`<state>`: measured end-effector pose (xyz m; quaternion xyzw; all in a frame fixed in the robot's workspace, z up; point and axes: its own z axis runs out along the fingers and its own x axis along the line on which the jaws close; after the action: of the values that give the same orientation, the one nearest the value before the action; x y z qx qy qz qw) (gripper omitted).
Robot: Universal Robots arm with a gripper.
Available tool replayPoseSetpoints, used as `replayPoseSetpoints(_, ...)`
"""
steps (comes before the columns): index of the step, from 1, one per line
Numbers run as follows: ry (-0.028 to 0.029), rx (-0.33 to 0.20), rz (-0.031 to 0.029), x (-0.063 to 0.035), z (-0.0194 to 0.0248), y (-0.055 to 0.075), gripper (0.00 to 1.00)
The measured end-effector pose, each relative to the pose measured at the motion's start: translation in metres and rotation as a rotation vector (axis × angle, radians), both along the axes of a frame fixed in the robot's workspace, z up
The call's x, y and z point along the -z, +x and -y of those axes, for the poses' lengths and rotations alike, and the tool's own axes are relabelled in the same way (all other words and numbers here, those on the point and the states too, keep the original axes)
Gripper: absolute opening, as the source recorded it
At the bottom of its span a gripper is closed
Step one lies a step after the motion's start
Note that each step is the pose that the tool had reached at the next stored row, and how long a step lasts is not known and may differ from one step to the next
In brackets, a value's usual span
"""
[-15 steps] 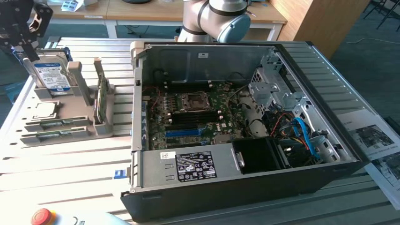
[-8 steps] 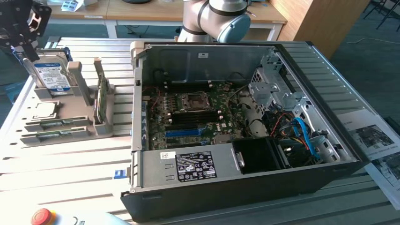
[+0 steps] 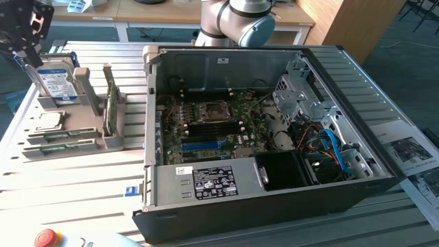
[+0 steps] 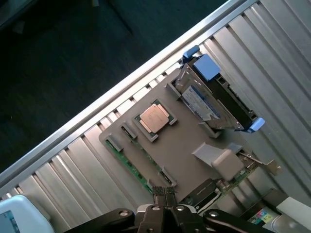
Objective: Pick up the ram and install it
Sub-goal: 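Pick up the ram and move it above insertion slot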
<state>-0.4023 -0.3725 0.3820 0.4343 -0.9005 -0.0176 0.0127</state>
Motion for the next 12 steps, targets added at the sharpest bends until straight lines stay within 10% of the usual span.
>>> replayPoseSetpoints(12,0.0,-0.201,-0.0001,0.0,0.0,0.0,0.11)
